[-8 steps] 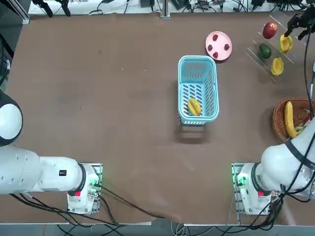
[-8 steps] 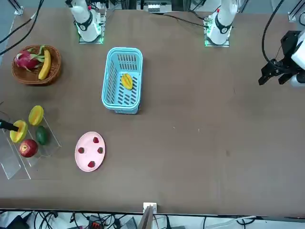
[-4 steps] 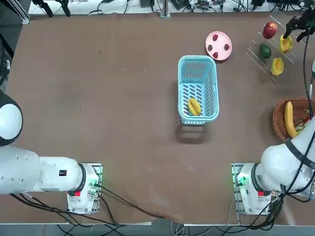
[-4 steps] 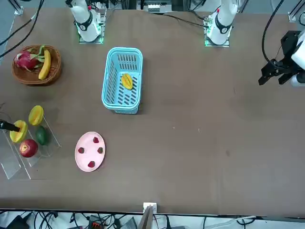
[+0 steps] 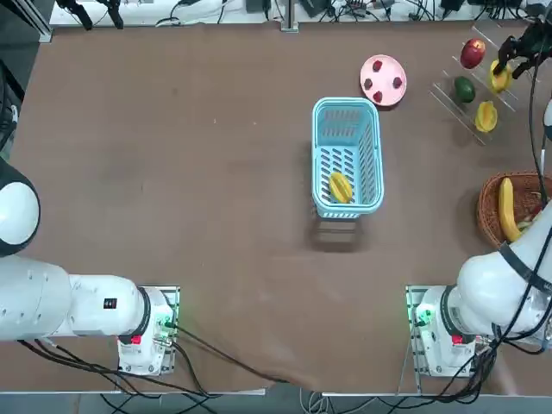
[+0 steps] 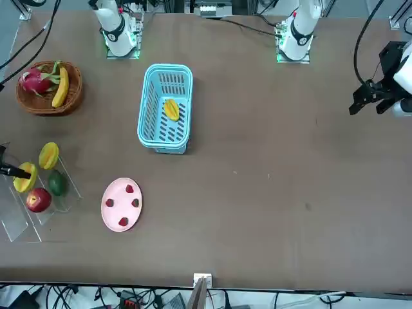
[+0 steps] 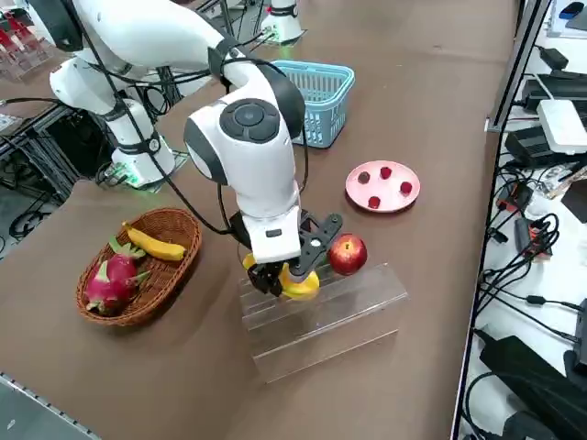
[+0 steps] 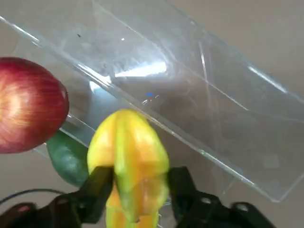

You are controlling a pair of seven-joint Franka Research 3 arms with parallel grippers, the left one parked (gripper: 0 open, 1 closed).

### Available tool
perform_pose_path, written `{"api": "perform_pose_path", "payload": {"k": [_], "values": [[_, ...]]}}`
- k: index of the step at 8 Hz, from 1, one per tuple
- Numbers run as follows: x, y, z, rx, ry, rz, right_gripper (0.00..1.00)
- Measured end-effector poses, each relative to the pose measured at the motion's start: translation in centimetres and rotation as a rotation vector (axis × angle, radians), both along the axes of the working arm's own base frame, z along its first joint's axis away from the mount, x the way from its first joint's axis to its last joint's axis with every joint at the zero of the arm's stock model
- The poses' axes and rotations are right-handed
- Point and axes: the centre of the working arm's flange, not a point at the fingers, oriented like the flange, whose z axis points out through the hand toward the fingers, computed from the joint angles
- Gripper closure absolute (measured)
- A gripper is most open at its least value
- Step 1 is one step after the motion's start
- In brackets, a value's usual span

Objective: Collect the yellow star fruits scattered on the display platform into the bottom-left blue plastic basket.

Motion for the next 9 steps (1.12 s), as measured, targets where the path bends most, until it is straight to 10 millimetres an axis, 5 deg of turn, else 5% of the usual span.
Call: {"api": "perform_pose_path", "payload": {"k": [6, 9], "values": [[-0.2, 2.3, 1.8, 0.029, 0.085, 0.044, 0.82], [0.1, 5.7, 5.8, 0.059, 0.147, 0.089, 0.84]]}}
